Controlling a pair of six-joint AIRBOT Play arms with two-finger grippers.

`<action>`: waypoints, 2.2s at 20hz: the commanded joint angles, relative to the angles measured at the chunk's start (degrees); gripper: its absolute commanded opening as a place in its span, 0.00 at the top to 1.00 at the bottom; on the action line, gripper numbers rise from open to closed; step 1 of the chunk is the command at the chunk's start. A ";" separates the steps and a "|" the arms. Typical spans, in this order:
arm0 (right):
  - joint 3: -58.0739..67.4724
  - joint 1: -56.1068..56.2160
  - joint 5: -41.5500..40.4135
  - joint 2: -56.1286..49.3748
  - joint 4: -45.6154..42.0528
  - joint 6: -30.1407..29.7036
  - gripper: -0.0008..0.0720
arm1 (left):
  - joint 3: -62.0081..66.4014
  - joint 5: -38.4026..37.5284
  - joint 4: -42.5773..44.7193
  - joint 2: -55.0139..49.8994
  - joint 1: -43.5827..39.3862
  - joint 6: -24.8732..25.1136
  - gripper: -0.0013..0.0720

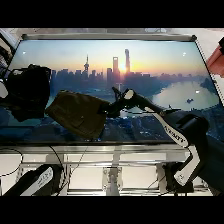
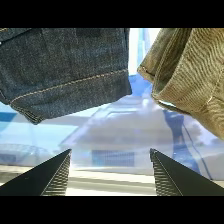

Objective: Fold the clothes and pants, and hang the long-sleeved shirts on hangers.

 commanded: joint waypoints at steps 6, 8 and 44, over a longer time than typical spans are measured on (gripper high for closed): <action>9.35 6.91 -6.03 -3.63 1.68 0.37 0.97 | -0.02 -0.09 -0.11 -0.48 0.04 -0.02 0.20; 12.96 4.44 -3.21 -3.48 -0.96 0.39 0.97 | -0.02 -0.13 -0.11 -0.48 0.07 -0.02 0.20; 5.70 -54.36 41.18 39.41 -41.75 -0.74 0.97 | -0.02 -0.28 -4.57 -0.48 0.00 -0.02 0.21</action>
